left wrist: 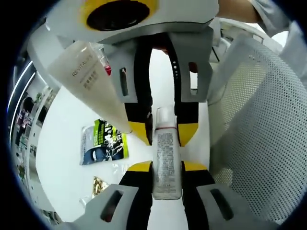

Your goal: Arrange the skincare products in the storage area until every visible bottle or jar stands upright without overlapping.

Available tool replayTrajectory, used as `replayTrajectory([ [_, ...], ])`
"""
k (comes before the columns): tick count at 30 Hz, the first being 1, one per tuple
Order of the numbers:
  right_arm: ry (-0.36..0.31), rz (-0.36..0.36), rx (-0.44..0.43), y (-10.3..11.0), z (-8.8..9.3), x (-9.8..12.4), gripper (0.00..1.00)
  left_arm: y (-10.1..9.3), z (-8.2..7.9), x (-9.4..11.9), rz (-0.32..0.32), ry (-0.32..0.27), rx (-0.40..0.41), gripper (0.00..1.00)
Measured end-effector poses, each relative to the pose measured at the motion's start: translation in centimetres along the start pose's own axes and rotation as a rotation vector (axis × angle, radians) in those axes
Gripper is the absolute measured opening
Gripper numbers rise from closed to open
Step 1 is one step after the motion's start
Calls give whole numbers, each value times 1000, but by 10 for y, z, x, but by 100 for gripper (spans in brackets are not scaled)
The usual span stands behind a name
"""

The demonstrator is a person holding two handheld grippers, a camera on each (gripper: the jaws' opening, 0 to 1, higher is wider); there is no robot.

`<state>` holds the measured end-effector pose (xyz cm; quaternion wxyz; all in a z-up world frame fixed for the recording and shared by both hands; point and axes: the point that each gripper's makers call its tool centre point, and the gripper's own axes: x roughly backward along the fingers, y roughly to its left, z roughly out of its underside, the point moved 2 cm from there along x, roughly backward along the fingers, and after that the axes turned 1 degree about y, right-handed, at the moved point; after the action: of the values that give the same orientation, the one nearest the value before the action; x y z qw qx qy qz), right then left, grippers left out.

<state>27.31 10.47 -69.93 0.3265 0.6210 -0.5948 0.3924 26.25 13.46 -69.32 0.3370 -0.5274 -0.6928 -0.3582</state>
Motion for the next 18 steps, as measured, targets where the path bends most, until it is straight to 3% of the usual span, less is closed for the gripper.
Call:
replayTrajectory([
  [18, -14, 11, -106, 2, 37, 4, 28, -1, -3, 5, 4, -11, 1, 18],
])
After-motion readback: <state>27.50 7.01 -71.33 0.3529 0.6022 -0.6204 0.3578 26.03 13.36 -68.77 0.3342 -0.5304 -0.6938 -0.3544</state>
